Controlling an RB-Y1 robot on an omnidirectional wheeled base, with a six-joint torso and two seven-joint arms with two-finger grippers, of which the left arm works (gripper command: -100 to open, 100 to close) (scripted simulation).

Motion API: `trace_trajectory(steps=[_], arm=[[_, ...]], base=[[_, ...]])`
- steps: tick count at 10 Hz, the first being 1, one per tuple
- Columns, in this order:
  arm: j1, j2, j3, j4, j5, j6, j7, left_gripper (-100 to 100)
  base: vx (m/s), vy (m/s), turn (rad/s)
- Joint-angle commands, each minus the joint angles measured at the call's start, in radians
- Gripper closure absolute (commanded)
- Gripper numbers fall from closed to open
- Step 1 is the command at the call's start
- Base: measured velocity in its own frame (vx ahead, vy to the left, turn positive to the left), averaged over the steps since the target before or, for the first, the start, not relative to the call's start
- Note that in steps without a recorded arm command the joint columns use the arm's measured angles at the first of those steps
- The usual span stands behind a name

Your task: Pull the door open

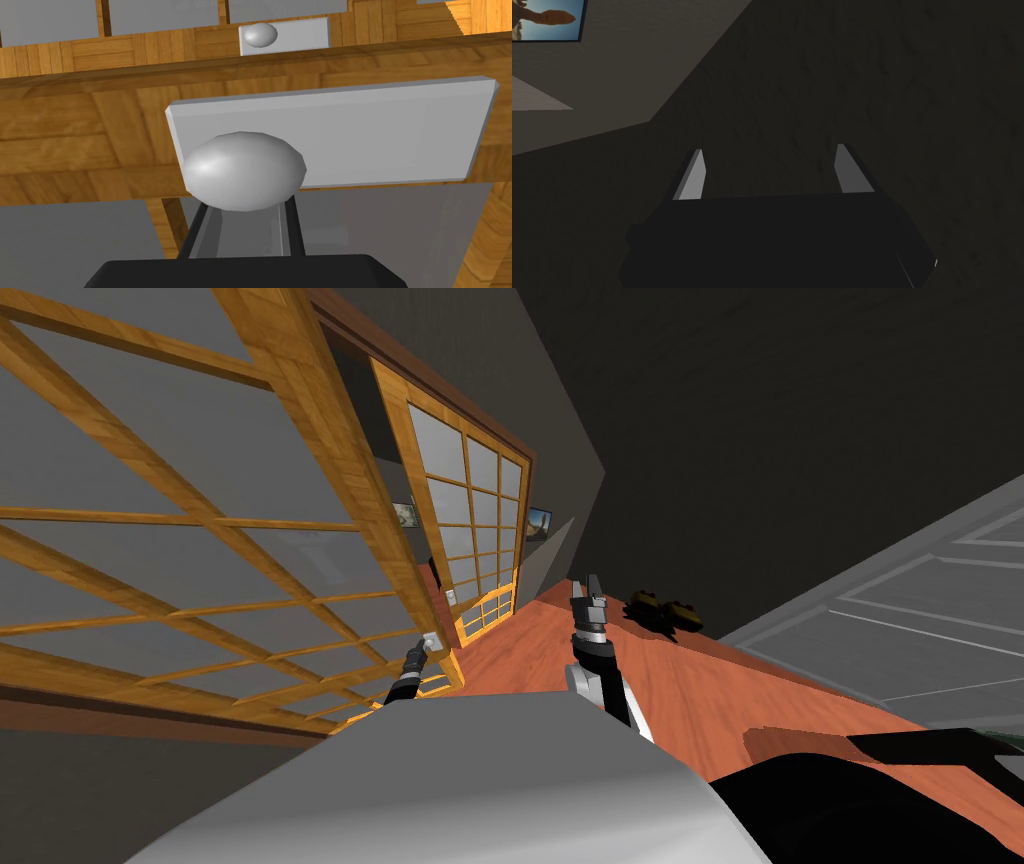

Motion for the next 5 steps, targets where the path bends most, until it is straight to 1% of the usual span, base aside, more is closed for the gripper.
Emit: trace_trajectory(steps=[1, 2, 3, 4, 5], arm=[[-0.006, -0.009, -0.014, -0.005, 0.012, -0.002, 0.05, 100], [-0.006, -0.009, -0.014, -0.005, 0.012, -0.002, 0.057, 100], [-0.007, -0.008, -0.018, -0.005, 0.026, -0.001, 0.094, 100], [-0.007, -0.008, -0.018, -0.005, 0.026, -0.001, 0.098, 100], [-0.007, -0.008, -0.022, -0.006, 0.039, 0.0, 0.138, 100]], base=[[-0.033, 0.015, -0.048], [-0.023, 0.008, -0.02], [-0.032, 0.006, -0.054], [-0.034, 0.009, -0.029], [-0.035, 0.015, -0.077]])
